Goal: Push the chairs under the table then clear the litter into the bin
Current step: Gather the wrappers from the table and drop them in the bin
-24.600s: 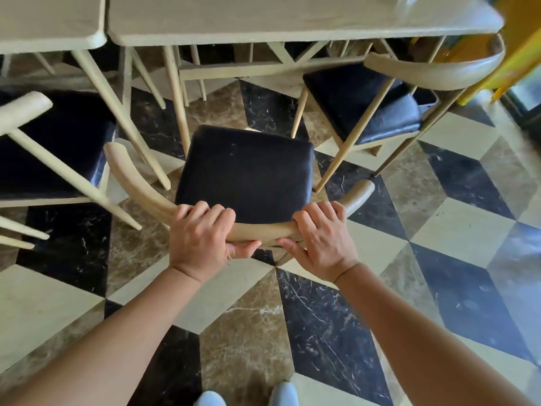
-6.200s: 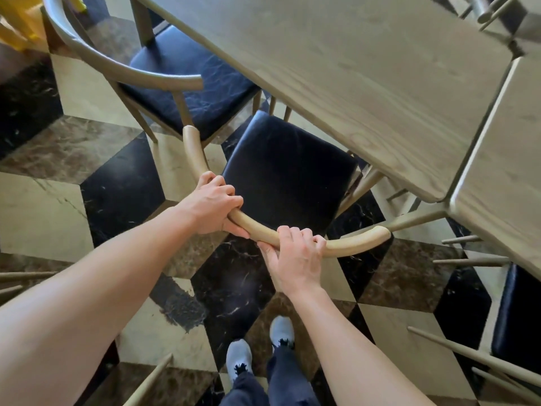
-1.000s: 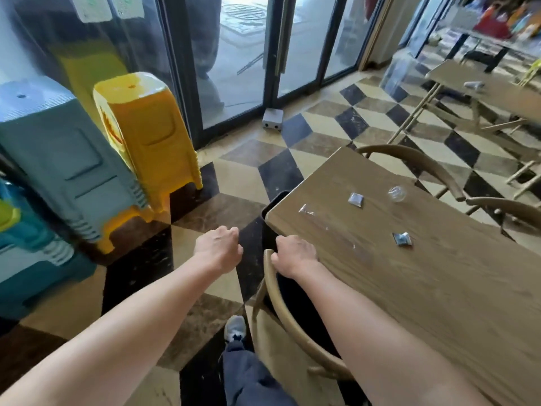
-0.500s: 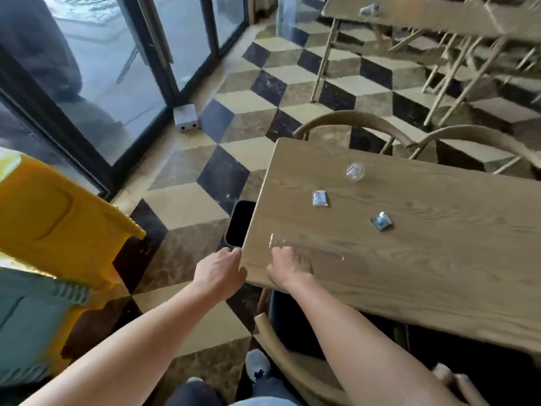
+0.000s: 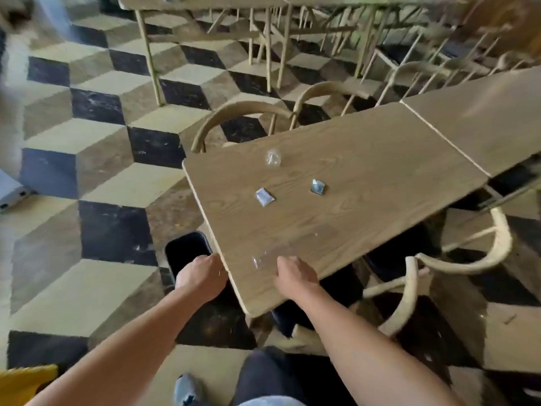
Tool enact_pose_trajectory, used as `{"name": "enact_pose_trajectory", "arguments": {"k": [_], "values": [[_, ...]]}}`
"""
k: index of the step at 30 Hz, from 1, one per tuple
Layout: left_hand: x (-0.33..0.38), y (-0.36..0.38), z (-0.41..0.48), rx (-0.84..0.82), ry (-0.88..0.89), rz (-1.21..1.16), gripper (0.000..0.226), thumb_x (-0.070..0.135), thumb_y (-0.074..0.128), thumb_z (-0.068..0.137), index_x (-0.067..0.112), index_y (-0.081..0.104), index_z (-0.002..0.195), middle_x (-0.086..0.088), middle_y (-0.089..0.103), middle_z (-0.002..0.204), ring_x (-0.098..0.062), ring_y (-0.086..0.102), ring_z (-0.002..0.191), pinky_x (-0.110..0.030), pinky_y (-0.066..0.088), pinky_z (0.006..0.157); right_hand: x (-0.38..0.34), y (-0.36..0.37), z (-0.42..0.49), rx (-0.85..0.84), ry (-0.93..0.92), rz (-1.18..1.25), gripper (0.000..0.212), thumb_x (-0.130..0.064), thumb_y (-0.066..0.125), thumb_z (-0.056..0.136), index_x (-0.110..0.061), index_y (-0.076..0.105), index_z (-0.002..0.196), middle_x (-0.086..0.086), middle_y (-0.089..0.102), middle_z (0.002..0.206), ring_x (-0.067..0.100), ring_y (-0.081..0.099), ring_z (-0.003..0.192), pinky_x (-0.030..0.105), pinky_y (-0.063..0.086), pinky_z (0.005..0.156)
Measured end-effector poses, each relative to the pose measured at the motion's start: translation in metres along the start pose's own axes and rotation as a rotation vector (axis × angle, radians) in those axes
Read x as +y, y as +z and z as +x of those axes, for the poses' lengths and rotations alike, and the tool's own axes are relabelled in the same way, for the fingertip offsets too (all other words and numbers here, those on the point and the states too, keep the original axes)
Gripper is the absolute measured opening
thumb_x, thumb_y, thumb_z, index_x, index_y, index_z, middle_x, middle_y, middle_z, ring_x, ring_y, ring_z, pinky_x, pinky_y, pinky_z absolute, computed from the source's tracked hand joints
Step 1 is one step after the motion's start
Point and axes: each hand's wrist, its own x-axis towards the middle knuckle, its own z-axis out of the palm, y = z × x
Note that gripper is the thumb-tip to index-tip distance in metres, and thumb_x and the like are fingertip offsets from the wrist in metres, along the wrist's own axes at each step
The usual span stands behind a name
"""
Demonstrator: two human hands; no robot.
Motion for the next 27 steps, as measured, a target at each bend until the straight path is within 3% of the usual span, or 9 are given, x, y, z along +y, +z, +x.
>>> {"name": "enact_pose_trajectory", "arguments": {"k": [6,9,12,18,23,27], "values": [[-0.028,-0.013,0.031,-0.093,0.137,0.051,0.026,0.029,0.046,0.097,0.013,0.063,0.107,-0.008,0.07,0.101,-0.029,0.067,0.091,-0.039,0.057,0.075,-0.019,0.014,-0.027,0.042,0.165,0.118,0.012,-0.027,0.056,0.096,-0.018,0.054,0.103,0.005,0.062,0.111,0.027,0.061,0.1,0.034,0.042,0.072],[-0.016,-0.014,0.048,-0.135,0.224,0.086,0.022,0.035,0.048,0.096,0.015,0.056,0.105,-0.007,0.066,0.108,-0.029,0.064,0.099,-0.037,0.053,0.073,-0.01,0.019,-0.025,0.053,0.27,0.167,0.013,-0.029,0.055,0.097,-0.02,0.054,0.106,0.003,0.063,0.112,0.026,0.061,0.104,0.034,0.044,0.074],[0.007,-0.02,0.07,-0.149,0.301,0.123,0.018,0.034,0.049,0.095,0.018,0.053,0.103,-0.004,0.063,0.107,-0.026,0.061,0.091,-0.034,0.047,0.066,0.0,0.014,-0.011,0.04,0.348,0.179,0.018,-0.033,0.054,0.098,-0.02,0.055,0.111,0.004,0.064,0.113,0.026,0.062,0.104,0.035,0.046,0.074],[0.039,-0.029,0.107,-0.179,0.422,0.25,0.024,0.037,0.045,0.099,0.019,0.052,0.113,-0.003,0.058,0.109,-0.025,0.061,0.095,-0.036,0.052,0.074,0.006,0.01,0.035,0.091,0.428,0.317,0.042,-0.037,0.049,0.099,-0.015,0.048,0.134,0.008,0.06,0.128,0.027,0.06,0.113,0.039,0.052,0.089],[0.05,-0.031,0.15,-0.197,0.433,0.323,0.026,0.037,0.043,0.101,0.019,0.051,0.117,-0.002,0.056,0.115,-0.025,0.061,0.099,-0.035,0.047,0.071,0.002,0.011,0.08,0.17,0.47,0.403,0.056,-0.034,0.046,0.1,-0.012,0.028,0.148,0.012,0.051,0.136,0.028,0.063,0.108,0.034,0.049,0.075],[0.058,-0.028,0.189,-0.18,0.451,0.357,0.028,0.038,0.044,0.102,0.019,0.048,0.122,-0.003,0.053,0.122,-0.025,0.059,0.108,-0.034,0.046,0.074,0.003,0.014,0.101,0.183,0.611,0.493,0.065,-0.041,0.049,0.099,-0.008,0.024,0.15,0.015,0.048,0.138,0.029,0.062,0.109,0.034,0.051,0.076]]}}
